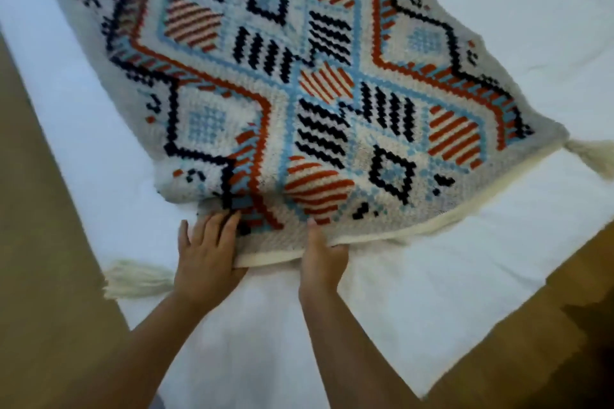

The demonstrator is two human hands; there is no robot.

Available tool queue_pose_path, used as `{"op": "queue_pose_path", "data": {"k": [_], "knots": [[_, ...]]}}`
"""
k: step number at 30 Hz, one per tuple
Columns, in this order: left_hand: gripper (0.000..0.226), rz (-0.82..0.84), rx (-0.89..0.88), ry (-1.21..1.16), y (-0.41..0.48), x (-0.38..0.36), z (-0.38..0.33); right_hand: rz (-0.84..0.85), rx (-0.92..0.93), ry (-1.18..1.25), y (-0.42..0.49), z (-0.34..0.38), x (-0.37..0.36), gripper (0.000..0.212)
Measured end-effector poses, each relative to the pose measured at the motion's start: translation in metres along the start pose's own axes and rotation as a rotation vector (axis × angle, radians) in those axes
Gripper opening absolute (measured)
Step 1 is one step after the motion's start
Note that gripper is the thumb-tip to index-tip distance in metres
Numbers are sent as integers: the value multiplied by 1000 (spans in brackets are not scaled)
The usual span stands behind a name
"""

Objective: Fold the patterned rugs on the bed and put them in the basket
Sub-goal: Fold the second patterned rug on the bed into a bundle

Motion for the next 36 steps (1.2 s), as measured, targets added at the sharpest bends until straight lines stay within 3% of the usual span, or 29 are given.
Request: {"op": "queue_pose_path", "data": {"k": [3, 5, 7, 12, 16, 20, 25, 29, 31, 36], "knots": [[66, 81, 75, -11, -23, -8, 34, 168, -128, -24, -31, -32, -38, 64], [43, 124, 143, -78, -37, -12, 47, 236, -140, -64, -43, -49, -53, 61], [36, 217, 190, -84, -49, -17, 47, 247, -120, -117, -49, -59, -53, 52], [33, 403, -265, 123, -107, -45, -13, 238, 28, -488, -53, -72, 6, 38], [35, 591, -420, 155, -169, -56, -61, 202, 59, -849, -62, -94, 80, 46], [28, 579, -419, 146, -181, -41, -71, 193, 70, -749, -69, -101, 105, 37], [23, 483, -391, 151, -165, -22, -52, 166, -52, -481, -82, -98, 100, 36], [41, 398, -290, 68, -153, -1, -30, 183, -144, -358, -98, -87, 89, 35], [49, 359, -304, 39, -146, 14, -20, 192, -108, -352, -106, -74, 78, 32], [38, 265, -302, 4, -115, 61, 22, 147, 2, -256, -131, -31, 23, 30]]}}
Point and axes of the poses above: each hand's wrist, its own y-axis towards the middle knuckle, its own x-axis out of the back of the hand, z = x × y, the point moved 3 cm from there along y, towards the middle knuckle, and after that the axes turned 10 degrees about y, right-handed, at the moved point
